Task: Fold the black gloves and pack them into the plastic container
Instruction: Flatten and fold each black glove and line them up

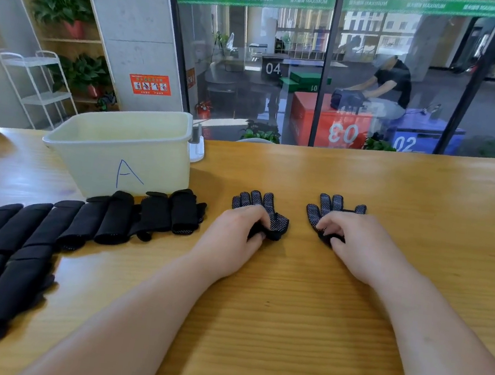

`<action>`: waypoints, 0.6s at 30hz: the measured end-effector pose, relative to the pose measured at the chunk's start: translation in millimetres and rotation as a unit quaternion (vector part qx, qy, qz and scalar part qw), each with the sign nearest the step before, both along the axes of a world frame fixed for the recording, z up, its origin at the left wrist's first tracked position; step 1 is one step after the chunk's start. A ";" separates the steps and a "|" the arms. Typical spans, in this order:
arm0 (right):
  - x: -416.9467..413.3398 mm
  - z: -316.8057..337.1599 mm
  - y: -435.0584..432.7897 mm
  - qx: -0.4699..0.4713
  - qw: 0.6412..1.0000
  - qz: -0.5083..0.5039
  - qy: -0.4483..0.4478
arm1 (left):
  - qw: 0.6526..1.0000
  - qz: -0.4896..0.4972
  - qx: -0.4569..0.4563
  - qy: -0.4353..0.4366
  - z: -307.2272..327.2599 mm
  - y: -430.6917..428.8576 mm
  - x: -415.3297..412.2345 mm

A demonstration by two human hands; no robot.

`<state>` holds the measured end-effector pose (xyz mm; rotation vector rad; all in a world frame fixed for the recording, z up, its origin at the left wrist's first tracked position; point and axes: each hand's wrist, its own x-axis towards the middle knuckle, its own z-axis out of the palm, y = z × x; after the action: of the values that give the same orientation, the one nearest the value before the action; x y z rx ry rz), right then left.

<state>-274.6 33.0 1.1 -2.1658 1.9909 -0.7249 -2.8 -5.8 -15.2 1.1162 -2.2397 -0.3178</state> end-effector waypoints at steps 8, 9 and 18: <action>8.0 106.9 38.0 -0.147 0.980 0.044 -0.123 | 0.992 -0.026 0.045 0.116 108.8 3.0 10.1; 8.4 122.9 41.0 -0.151 0.979 0.053 -0.126 | 0.993 -0.034 0.035 0.104 128.6 2.5 12.4; 20.0 183.8 46.6 -0.059 0.989 0.099 -0.096 | 0.997 -0.028 0.069 0.006 195.2 -1.3 20.7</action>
<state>-254.7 79.6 184.9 -2.2220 1.6506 -0.9992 17.9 -7.1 180.0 1.1198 -2.2706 -0.5079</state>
